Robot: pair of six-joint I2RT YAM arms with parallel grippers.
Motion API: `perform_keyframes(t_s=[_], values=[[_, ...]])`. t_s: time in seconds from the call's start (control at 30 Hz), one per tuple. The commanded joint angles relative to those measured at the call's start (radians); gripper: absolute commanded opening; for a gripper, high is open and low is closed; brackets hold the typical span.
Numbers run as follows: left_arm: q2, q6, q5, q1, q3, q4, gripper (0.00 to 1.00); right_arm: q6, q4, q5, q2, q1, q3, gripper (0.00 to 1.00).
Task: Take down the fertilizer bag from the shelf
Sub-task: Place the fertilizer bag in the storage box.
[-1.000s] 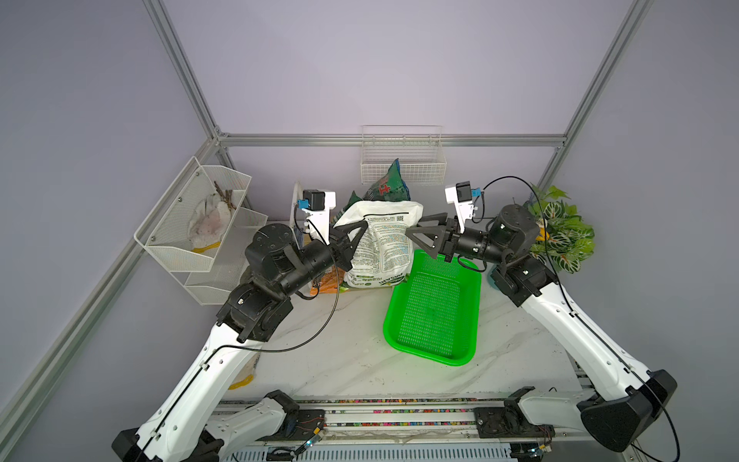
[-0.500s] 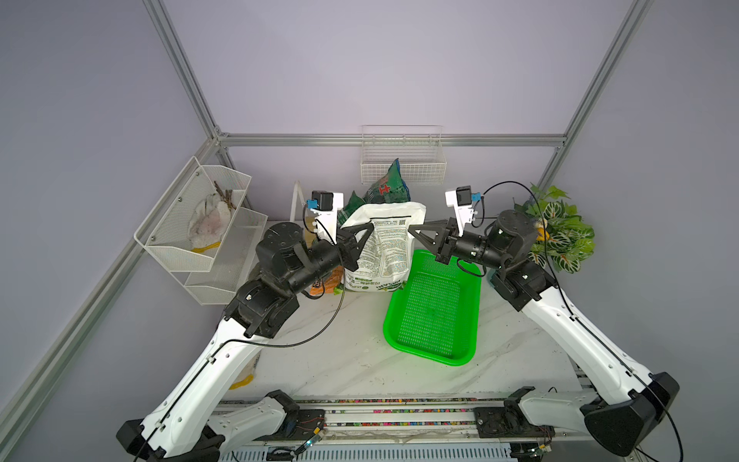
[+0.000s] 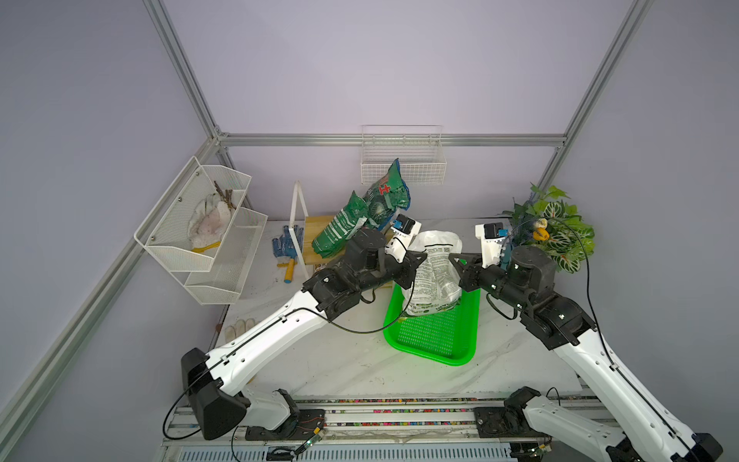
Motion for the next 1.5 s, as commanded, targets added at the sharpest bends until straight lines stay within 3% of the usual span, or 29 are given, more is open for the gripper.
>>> perform_keyframes(t_s=[0.0,0.13,0.4,0.73,1.3,1.47], values=[[0.068,0.058,0.009,-0.021,0.129,0.202,0.0,0.015,0.071,0.138,-0.045,-0.002,-0.005,0.0],[0.155,0.083,-0.035,-0.02,0.148,0.264,0.0,0.02,0.084,0.178,-0.029,-0.031,-0.04,0.0],[0.305,0.208,-0.174,-0.02,0.223,0.344,0.01,0.09,0.21,0.127,0.015,-0.133,-0.116,0.0],[0.427,0.315,-0.271,-0.014,0.32,0.412,0.06,0.107,0.324,0.126,0.078,-0.167,-0.143,0.0],[0.581,0.326,-0.301,0.039,0.466,0.461,0.11,0.114,0.465,0.172,0.2,-0.212,-0.152,0.0],[0.569,0.338,-0.302,0.039,0.384,0.562,0.23,0.126,0.539,0.162,0.24,-0.238,-0.203,0.0]])
